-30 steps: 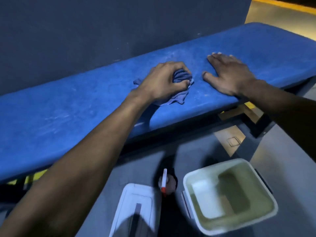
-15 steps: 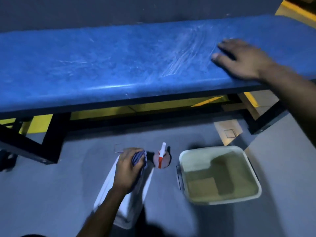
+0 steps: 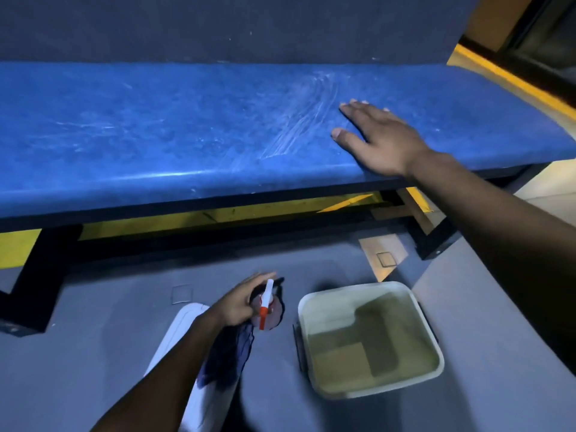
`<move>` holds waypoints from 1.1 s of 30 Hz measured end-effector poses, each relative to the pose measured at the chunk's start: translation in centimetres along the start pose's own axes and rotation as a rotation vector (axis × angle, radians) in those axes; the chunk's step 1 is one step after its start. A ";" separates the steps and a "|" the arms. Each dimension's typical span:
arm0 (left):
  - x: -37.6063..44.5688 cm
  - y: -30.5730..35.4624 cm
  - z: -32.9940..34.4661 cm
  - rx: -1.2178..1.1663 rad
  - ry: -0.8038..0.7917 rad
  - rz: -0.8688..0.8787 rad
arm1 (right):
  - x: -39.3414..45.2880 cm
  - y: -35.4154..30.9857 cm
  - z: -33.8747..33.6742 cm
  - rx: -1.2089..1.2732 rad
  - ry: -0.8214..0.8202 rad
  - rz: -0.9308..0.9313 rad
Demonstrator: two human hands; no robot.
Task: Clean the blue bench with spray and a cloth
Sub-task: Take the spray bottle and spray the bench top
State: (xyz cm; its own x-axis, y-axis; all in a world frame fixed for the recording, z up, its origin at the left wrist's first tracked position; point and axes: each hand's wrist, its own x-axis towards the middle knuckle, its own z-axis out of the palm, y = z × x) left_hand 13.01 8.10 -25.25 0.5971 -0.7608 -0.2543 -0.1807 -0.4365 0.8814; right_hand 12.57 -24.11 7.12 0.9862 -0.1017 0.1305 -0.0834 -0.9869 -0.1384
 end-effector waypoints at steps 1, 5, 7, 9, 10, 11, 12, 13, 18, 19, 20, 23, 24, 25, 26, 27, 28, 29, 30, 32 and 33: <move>0.5 0.3 -0.1 0.000 -0.019 0.034 | 0.0 0.0 0.1 0.002 0.004 0.001; 0.1 0.0 0.6 -0.051 0.086 0.020 | 0.1 0.1 0.2 0.007 0.019 0.001; -1.1 0.3 1.9 -0.176 0.267 -0.006 | 0.1 0.2 0.3 0.012 0.028 0.002; -2.1 1.0 3.7 -0.281 0.495 -0.033 | 0.2 0.3 0.3 0.010 0.035 0.004; -2.4 1.5 4.5 -0.317 0.591 -0.049 | 0.2 0.3 0.4 0.008 0.036 0.002; -2.5 1.7 5.0 -0.326 0.673 -0.084 | 0.2 0.3 0.4 0.005 0.037 0.000; -2.4 1.4 5.2 -0.299 0.745 -0.123 | 0.1 0.3 0.5 0.003 0.037 -0.002; -2.2 0.9 5.2 -0.222 0.795 -0.174 | 0.1 0.3 0.5 0.003 0.038 -0.003; -2.1 -0.1 4.8 -0.030 0.862 -0.235 | 0.2 0.3 0.6 0.005 0.050 0.001; -2.2 -0.3 4.8 -0.057 0.829 -0.211 | 0.2 0.3 0.6 0.004 0.051 0.002; -2.3 -0.3 4.6 -0.099 0.786 -0.192 | 0.2 0.4 0.7 0.005 0.053 0.004; -2.2 -0.9 3.5 -0.207 0.694 -0.161 | 0.3 0.3 0.8 0.011 0.061 0.008; -2.0 -1.0 3.1 -0.206 0.695 -0.144 | 0.3 0.3 0.8 0.011 0.064 0.009; -1.8 -0.9 2.8 -0.192 0.703 -0.127 | 0.3 0.3 0.8 0.011 0.067 0.009; -1.4 -0.9 2.7 -0.178 0.722 -0.123 | 0.3 0.3 0.8 0.010 0.072 0.009; -1.2 -0.7 2.7 -0.164 0.750 -0.135 | 0.3 0.4 0.9 0.011 0.077 0.010; -1.1 -0.4 3.0 -0.164 0.787 -0.139 | 0.3 0.4 1.0 0.012 0.080 0.011; -0.9 0.0 3.4 -0.172 0.822 -0.152 | 0.3 0.4 1.0 0.015 0.083 0.013; -0.7 0.2 4.0 -0.189 0.863 -0.165 | 0.4 0.5 1.1 0.018 0.086 0.015; -0.1 0.6 4.9 -0.213 0.923 -0.224 | 0.4 0.5 1.2 0.019 0.090 0.016; 0.1 0.7 5.2 -0.200 0.931 -0.252 | 0.5 0.6 1.3 0.017 0.092 0.015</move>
State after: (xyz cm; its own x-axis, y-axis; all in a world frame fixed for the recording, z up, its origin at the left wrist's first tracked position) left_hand 8.92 5.18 -26.73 0.9925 0.0630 -0.1050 0.1211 -0.3793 0.9173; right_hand 13.16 -24.56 5.84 0.9676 -0.1286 0.2175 -0.0952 -0.9829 -0.1577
